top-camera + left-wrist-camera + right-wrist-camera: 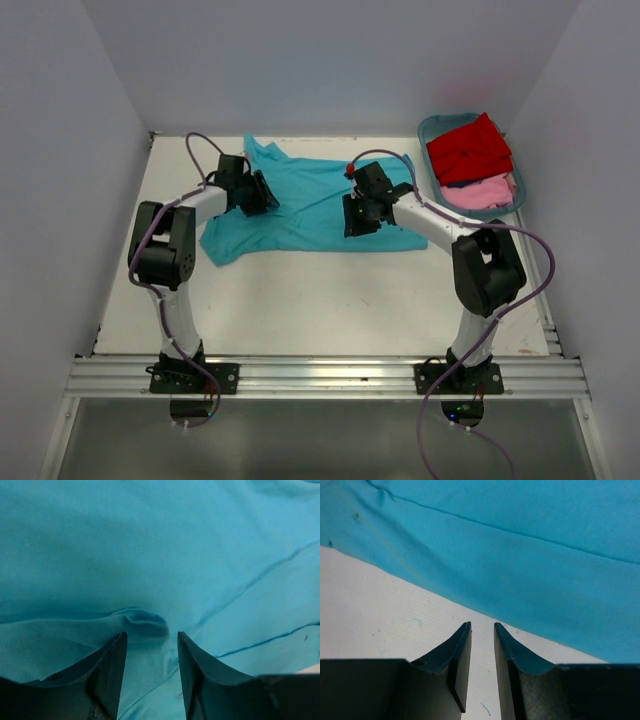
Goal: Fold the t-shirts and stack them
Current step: Fold the flattened tshirt in 1/3 of the way
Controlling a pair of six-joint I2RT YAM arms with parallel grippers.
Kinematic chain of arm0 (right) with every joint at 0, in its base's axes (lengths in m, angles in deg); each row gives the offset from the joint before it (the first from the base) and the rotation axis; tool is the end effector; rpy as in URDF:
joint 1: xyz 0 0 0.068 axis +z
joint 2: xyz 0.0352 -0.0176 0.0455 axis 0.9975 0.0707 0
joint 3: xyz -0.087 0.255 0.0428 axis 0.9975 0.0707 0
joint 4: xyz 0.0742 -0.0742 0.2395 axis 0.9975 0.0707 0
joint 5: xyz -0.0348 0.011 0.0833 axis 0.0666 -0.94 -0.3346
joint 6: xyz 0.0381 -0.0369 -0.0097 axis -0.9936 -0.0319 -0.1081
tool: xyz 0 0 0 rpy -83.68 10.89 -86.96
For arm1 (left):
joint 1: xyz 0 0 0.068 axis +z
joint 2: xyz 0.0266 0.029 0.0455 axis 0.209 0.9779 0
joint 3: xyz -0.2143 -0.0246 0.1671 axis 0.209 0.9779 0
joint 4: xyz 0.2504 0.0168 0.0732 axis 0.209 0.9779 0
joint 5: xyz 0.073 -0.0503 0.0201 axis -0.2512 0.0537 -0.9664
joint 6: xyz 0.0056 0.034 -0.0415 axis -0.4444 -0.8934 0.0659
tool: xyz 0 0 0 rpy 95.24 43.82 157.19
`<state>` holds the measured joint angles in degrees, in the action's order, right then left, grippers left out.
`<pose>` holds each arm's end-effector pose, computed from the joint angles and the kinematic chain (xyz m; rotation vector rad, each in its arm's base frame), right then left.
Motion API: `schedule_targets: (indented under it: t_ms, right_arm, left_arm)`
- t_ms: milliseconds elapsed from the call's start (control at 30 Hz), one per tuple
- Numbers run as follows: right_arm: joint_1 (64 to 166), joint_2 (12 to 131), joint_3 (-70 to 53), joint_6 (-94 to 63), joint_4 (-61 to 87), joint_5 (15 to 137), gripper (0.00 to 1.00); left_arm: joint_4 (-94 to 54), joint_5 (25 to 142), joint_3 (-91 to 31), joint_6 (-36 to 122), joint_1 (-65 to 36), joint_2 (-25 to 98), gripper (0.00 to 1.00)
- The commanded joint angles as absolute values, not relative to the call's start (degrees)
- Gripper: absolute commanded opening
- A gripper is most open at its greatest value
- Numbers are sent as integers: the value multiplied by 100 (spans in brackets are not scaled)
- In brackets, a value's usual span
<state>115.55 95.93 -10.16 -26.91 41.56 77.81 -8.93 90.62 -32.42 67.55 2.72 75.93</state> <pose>0.3409 0.1977 0.2152 -0.2982 2.6016 0.4326 0.4209 -0.0789 0.1570 -0.4533 2.4692 -0.6706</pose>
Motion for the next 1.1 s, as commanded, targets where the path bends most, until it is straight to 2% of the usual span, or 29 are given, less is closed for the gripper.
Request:
schedule_targets:
  t_ms: [0,33,133,267,300,333,367,500,533,633,833,1067]
  right_arm:
    - [11539,9419,-990,-2655,4022,7656,31]
    - [11539,9428,-982,-2655,4021,7665,32]
    - [11539,9420,-973,-2664,4004,7682,36]
    - [11522,9323,-947,-2734,4012,7988,35]
    - [11504,9297,-929,-2856,4030,8155,28]
    - [11478,9236,-911,-2936,4056,8314,21]
    - [11417,9209,-859,-3041,4126,8794,0]
    - [11109,9060,-604,-3664,4346,9762,0]
    - [11039,9033,-534,-3736,4381,9844,0]
    - [10757,8893,-279,-3877,4408,10020,0]
    - [10423,8866,-76,-3824,4399,10143,0]
    - [10133,9103,3,-3807,4206,10196,0]
  left_arm:
    - [-1235,9219,-3173,6471,301,7096,51]
    - [-1245,9141,-3103,6427,266,6965,60]
    - [-1123,8596,-2831,6312,178,6332,74]
    - [-833,8130,-2111,6461,143,5427,75]
    - [-545,8059,-2022,6505,151,5347,74]
    - [-464,8015,-1899,6514,152,5268,70]
    - [-411,8032,-1628,6531,152,5136,67]
    - [-576,8024,-845,6531,160,4802,45]
    - [-621,7963,-722,6549,178,4766,36]
    - [-762,7831,-404,6558,248,4766,24]
    - [-604,7532,-395,6637,257,4994,18]
    - [-367,6829,-325,6628,257,4968,17]
